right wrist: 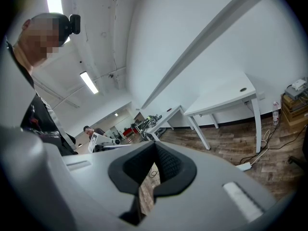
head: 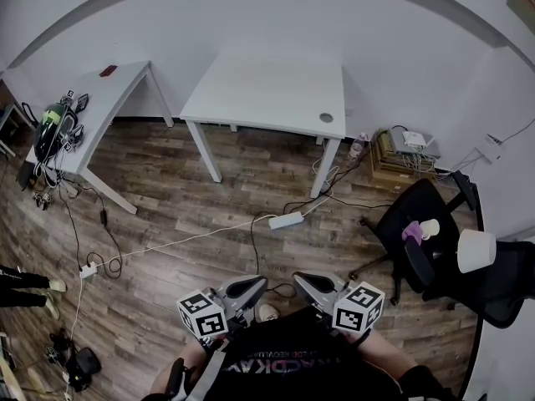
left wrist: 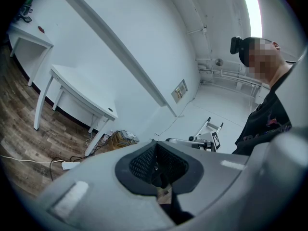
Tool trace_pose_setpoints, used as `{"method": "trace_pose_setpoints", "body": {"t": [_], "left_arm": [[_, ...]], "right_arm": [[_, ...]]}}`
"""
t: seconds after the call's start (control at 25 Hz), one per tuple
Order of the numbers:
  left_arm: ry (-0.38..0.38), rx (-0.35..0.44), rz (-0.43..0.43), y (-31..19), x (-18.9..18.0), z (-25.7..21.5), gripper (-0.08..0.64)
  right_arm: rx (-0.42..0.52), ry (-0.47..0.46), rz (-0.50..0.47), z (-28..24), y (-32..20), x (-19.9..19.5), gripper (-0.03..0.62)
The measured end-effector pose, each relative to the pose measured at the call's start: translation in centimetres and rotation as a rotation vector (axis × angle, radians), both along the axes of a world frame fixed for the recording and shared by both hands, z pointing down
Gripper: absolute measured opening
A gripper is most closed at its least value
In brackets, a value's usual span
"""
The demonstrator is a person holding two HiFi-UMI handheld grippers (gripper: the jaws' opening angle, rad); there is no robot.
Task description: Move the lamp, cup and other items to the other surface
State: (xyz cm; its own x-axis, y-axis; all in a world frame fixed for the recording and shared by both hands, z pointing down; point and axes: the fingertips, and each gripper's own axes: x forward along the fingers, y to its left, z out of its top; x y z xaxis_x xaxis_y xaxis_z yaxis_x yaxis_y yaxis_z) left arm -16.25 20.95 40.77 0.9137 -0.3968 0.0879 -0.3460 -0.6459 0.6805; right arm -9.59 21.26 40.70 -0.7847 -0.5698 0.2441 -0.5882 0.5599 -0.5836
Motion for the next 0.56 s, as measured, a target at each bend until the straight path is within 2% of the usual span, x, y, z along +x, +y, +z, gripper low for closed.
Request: {"method": "trace_pose_setpoints", "body": {"t": [0.2, 0.56], "left_arm": [[0.014, 0.008, 0.002, 0.09, 0.15, 0.2, 0.003], [-0.009, -0.008, 0.009, 0.03, 0.65, 0.09, 0.003]], "right_arm": [[0.0, -0.005, 0.01, -0.01, 0.09, 0.19, 0.005], [-0.004, -0.003, 0.014, 0.31, 0.05, 0.73, 0.004]]}}
